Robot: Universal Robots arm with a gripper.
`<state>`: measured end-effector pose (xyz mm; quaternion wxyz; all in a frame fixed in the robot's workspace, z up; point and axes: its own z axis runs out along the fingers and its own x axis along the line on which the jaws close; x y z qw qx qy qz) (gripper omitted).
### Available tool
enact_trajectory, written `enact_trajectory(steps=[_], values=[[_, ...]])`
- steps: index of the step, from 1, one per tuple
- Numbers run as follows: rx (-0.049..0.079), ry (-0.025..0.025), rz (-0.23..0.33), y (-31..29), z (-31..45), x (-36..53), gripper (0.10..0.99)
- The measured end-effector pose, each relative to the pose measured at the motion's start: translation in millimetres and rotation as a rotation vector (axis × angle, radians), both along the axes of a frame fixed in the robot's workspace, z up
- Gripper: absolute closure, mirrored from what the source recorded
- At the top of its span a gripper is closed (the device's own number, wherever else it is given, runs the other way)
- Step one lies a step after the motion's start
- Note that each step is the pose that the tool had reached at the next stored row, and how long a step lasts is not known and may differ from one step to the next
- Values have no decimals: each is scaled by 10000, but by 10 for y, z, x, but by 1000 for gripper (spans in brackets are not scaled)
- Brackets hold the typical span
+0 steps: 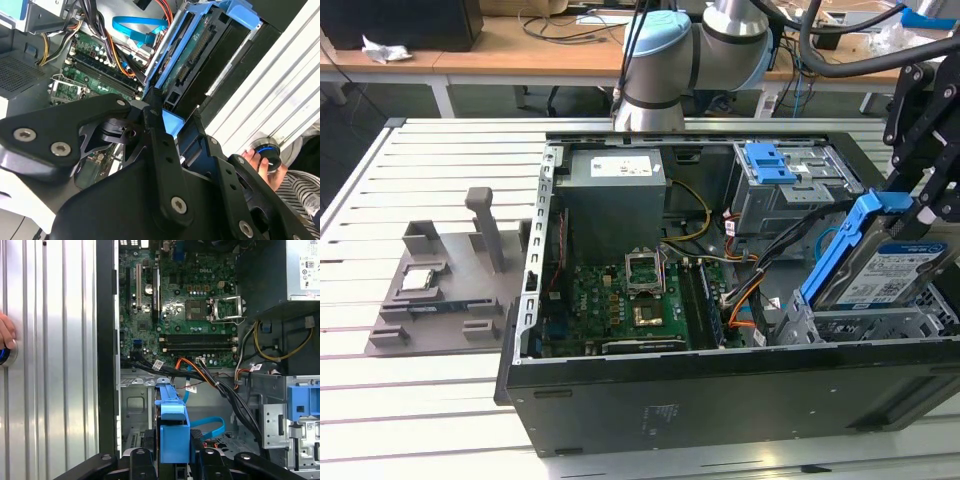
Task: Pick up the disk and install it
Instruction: 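Insert the disk into the insertion slot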
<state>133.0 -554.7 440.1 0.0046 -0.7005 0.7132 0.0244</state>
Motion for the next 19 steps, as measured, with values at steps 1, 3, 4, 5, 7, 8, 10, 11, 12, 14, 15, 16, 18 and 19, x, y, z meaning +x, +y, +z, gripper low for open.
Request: enact_trajectory(steps=[1,3,4,5,7,8,10,11,12,14,15,16,18,19], values=[[0,-1,0,0,-6,0,722],[0,0,0,0,-16,0,722],[1,-1,0,0,-23,0,722],[0,0,0,0,-33,0,722],[0,0,0,0,-45,0,722],[0,0,0,0,-48,0,722],[0,-1,0,0,-56,0,722],[0,-1,0,0,-60,0,722],[0,0,0,0,-62,0,722],[0,0,0,0,-69,0,722],[1,-1,0,0,-73,0,722],[0,0,0,0,-77,0,722],[0,-1,0,0,-84,0,722],[1,0,0,0,-88,0,722]])
